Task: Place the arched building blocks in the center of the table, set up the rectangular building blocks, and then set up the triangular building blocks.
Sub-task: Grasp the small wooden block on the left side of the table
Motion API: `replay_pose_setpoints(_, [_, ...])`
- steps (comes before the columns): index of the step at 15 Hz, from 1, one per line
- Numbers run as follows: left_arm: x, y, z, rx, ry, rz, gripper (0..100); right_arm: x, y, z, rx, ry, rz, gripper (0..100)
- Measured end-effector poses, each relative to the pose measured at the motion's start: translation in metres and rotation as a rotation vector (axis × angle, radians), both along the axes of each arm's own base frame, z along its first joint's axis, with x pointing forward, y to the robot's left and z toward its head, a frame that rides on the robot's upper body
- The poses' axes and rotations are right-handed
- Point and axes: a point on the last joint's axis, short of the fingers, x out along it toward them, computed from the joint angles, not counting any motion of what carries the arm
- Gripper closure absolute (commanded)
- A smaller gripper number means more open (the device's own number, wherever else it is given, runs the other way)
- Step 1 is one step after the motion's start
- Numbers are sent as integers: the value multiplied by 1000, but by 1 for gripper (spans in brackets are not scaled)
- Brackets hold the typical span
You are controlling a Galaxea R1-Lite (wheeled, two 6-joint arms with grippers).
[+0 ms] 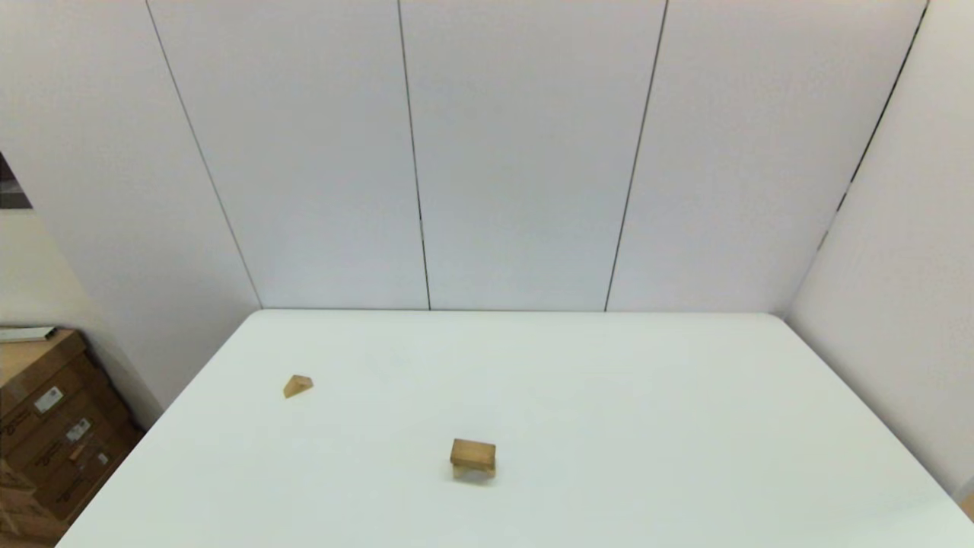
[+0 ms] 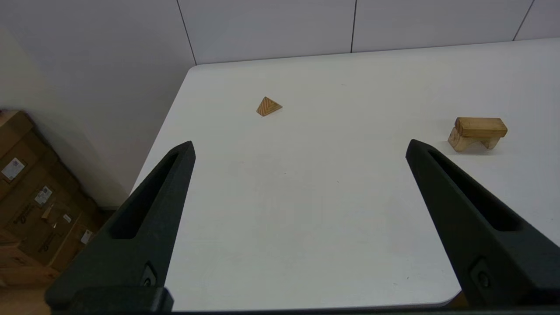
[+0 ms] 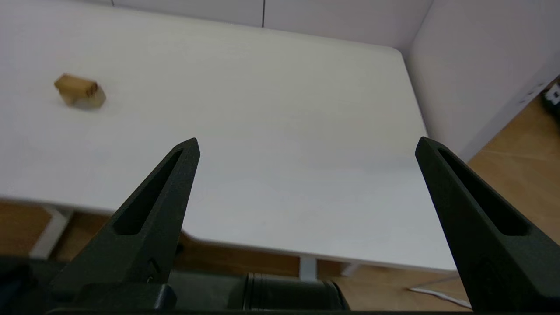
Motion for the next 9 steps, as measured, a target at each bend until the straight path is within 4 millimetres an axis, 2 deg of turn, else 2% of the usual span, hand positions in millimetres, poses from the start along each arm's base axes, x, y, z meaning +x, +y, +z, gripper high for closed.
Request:
replay_pose_setpoints(2, [0, 0, 0, 0, 0, 1, 0, 15, 0, -16, 88, -60, -10, 0])
replay_pose_setpoints(5, [0, 0, 0, 0, 0, 0, 0, 38, 1, -50, 91, -32, 0, 0])
replay_pose_setpoints(9, [0, 0, 0, 0, 0, 0, 0, 57, 1, -72, 21, -102, 5, 0])
